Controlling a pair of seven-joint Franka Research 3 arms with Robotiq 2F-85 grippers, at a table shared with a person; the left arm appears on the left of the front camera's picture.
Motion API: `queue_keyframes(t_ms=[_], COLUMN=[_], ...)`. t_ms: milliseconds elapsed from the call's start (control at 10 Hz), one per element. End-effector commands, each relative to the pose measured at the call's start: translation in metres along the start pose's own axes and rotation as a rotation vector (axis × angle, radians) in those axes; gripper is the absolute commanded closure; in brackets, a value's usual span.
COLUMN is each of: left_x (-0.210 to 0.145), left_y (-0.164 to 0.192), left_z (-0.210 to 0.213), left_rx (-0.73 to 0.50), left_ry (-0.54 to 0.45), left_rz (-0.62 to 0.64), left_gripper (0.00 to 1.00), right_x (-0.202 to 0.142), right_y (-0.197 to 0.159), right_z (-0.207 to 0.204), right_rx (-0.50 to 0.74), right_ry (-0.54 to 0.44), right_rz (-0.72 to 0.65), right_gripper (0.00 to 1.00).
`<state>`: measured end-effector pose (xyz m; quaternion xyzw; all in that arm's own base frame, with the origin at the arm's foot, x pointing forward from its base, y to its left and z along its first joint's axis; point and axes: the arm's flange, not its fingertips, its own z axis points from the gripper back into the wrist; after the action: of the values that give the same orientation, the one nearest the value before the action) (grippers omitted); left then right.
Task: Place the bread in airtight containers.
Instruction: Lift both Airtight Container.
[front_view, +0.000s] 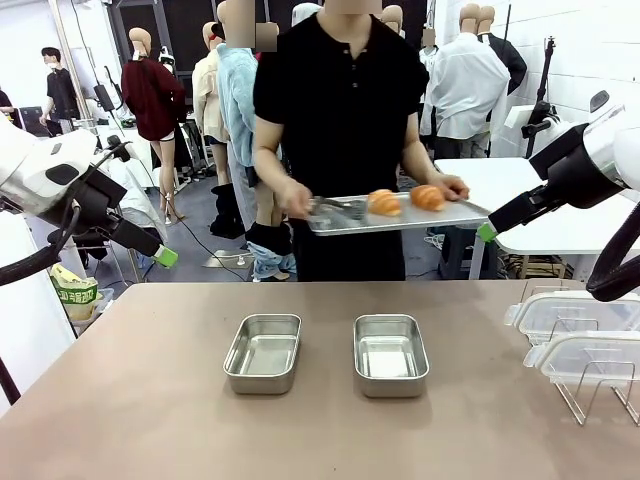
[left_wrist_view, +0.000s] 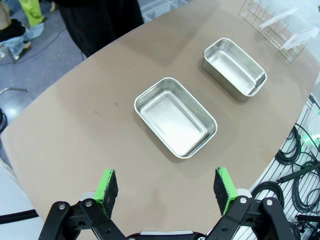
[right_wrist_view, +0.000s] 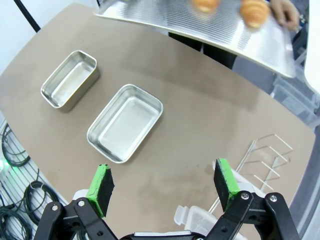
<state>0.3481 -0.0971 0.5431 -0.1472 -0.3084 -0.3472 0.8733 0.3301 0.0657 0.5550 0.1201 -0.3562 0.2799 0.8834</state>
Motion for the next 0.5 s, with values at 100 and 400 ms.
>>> queue_keyframes(t_ms=[100, 400], left_x=[-0.0015, -0.0015], left_y=[0.0011, 0.0011], left_z=[0.0024, 0.0024], left_rx=[-0.007, -0.007], left_ry=[0.002, 0.002], left_rz=[-0.008, -0.008], left_gripper=[0.0, 0.0], right_x=[-0.0002, -0.0002], right_y=[-0.0001, -0.0001], right_z=[-0.0008, -0.0008], right_rx=[0.01, 0.01], right_ry=[-0.001, -0.001], right_rz=[0.003, 0.003], right_gripper=[0.0, 0.0])
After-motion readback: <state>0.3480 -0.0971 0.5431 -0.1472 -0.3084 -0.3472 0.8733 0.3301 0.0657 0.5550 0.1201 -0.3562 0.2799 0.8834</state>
